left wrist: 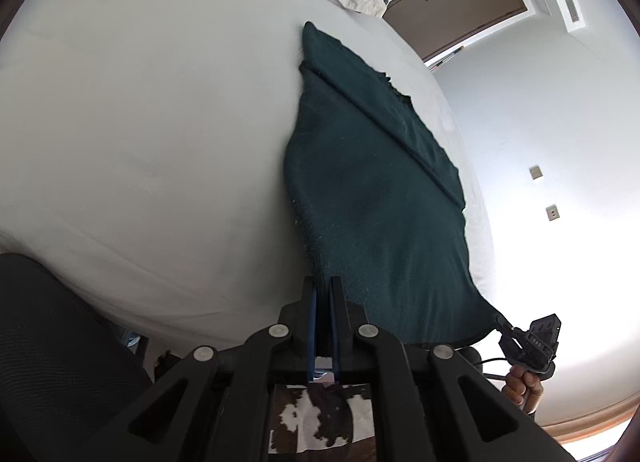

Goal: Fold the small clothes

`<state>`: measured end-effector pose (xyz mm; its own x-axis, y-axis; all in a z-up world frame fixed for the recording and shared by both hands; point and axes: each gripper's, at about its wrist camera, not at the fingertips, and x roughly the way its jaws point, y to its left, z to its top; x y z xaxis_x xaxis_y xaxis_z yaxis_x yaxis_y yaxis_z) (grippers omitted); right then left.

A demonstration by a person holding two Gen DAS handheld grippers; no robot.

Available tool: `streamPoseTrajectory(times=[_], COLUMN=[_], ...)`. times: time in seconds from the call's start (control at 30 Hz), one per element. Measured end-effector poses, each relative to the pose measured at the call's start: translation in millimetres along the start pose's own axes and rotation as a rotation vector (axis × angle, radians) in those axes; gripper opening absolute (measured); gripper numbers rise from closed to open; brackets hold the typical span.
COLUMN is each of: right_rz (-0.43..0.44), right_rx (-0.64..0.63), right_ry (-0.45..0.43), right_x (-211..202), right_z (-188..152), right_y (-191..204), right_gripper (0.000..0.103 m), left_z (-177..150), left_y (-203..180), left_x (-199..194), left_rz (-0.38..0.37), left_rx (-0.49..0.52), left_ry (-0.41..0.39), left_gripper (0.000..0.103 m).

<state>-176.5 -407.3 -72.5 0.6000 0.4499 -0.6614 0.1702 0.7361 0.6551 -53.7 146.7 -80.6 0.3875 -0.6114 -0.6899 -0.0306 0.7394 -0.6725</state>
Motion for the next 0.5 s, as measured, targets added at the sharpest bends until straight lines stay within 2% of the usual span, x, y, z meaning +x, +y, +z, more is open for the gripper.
streamPoseTrajectory(times=[0.23, 0.5], right_rz=[0.063, 0.126], right_rx=[-0.001, 0.013], right_ry=[-0.035, -0.119], right_x=[0.6, 1.3], right_z=[26.0, 80.8], right_y=[22.7, 46.4], right_gripper=[0.006, 0.006], left_z=[23.8, 76.5], left_y=[-19.8, -53.0], left_x=[-11.4, -7.6], left_rz=[-0.051, -0.112], left_rx=[0.028, 0.048], left_ry=[-0.051, -0.107], left_gripper=[0.006, 0.006])
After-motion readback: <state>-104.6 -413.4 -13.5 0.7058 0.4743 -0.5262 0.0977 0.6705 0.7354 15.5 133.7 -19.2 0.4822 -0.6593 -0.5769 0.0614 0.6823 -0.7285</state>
